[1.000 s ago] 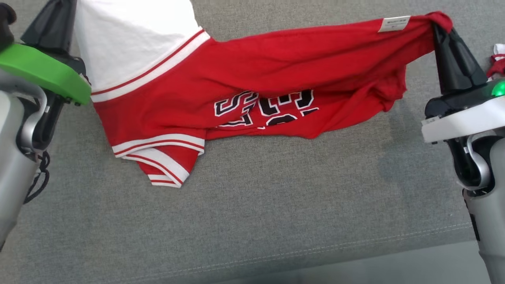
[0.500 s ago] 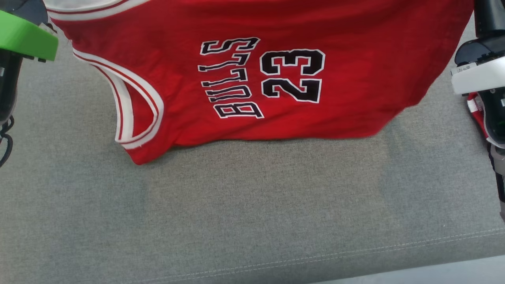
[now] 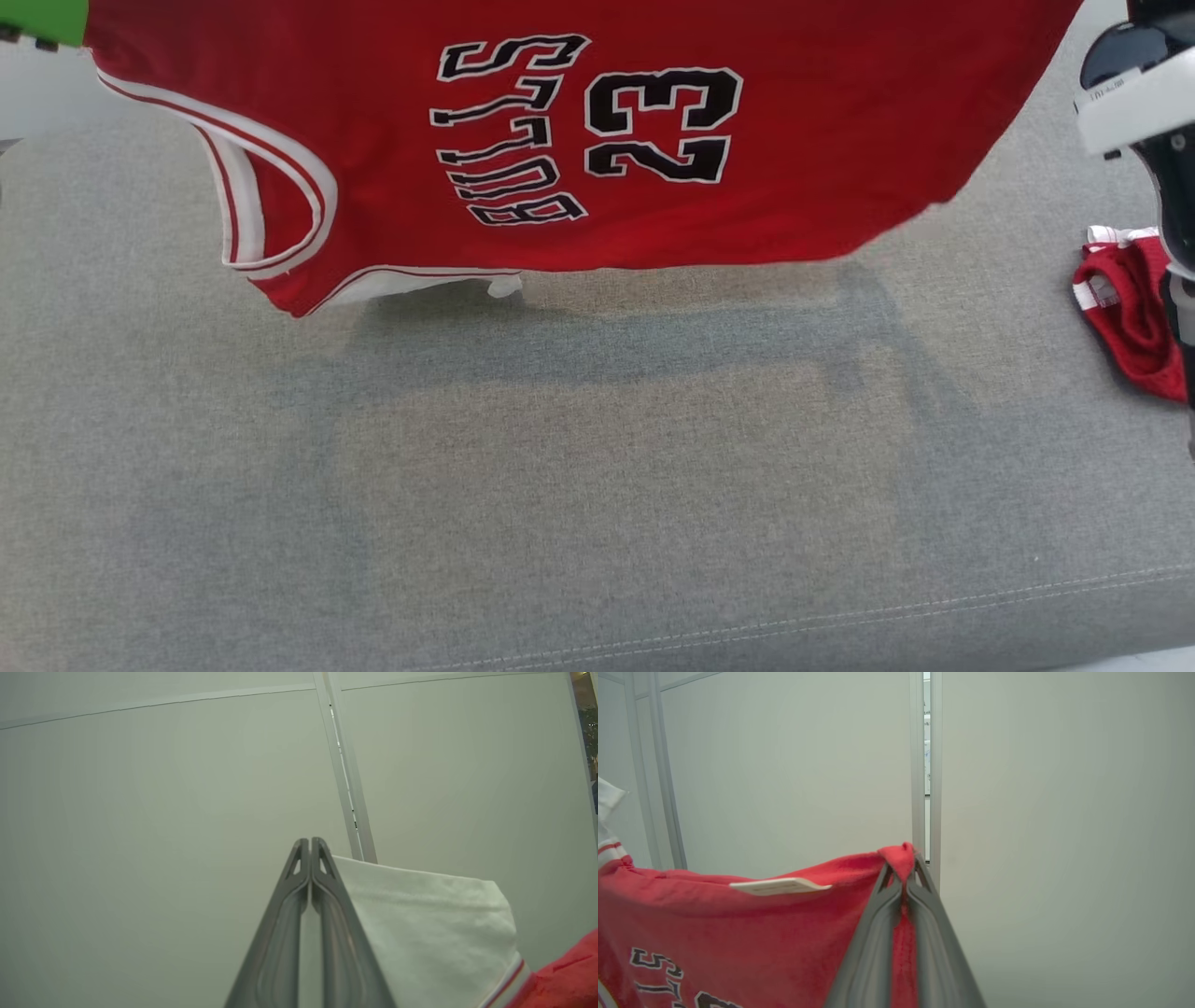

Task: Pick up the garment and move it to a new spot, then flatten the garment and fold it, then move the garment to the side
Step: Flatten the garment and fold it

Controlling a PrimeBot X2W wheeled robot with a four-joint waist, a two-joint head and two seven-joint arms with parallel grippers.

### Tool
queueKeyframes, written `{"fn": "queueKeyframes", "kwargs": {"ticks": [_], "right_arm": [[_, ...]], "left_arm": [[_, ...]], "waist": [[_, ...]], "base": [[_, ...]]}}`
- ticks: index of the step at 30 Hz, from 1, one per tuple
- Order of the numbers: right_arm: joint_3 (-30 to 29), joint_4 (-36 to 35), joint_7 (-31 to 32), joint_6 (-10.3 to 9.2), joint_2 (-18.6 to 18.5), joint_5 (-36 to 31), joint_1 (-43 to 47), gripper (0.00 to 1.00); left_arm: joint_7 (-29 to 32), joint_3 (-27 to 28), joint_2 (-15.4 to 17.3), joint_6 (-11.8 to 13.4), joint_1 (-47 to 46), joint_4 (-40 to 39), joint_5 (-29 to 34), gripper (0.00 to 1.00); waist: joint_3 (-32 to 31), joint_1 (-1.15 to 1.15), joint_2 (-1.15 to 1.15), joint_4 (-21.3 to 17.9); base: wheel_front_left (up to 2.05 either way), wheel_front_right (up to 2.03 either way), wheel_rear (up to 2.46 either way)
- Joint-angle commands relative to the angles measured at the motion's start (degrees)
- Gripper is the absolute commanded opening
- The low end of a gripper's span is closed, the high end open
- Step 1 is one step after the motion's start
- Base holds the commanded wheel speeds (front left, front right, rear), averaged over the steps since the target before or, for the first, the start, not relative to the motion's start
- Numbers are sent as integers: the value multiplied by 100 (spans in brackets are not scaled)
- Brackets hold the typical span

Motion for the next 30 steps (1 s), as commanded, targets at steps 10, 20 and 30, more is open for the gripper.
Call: {"fn": "queueKeyframes", "kwargs": {"ticks": [10, 20, 30], "right_arm": [[469, 2337, 49, 0, 379, 428, -2090, 0], [154, 5082, -743, 0, 1134, 669, -4214, 0], [-215, 6701, -1875, 0, 1355, 539, -5532, 0]], "left_arm": [[644, -192, -805, -488, -1379, 1959, -400, 0], [437, -211, -1441, -694, -2952, 4181, -255, 0], [-536, -280, -2087, -1147, -3743, 5394, -144, 0]], "waist": [[407, 1, 0, -96], [865, 1, 0, -171], [1900, 1, 0, 22]], "base": [[0, 0, 0], [0, 0, 0], [0, 0, 0]]}}
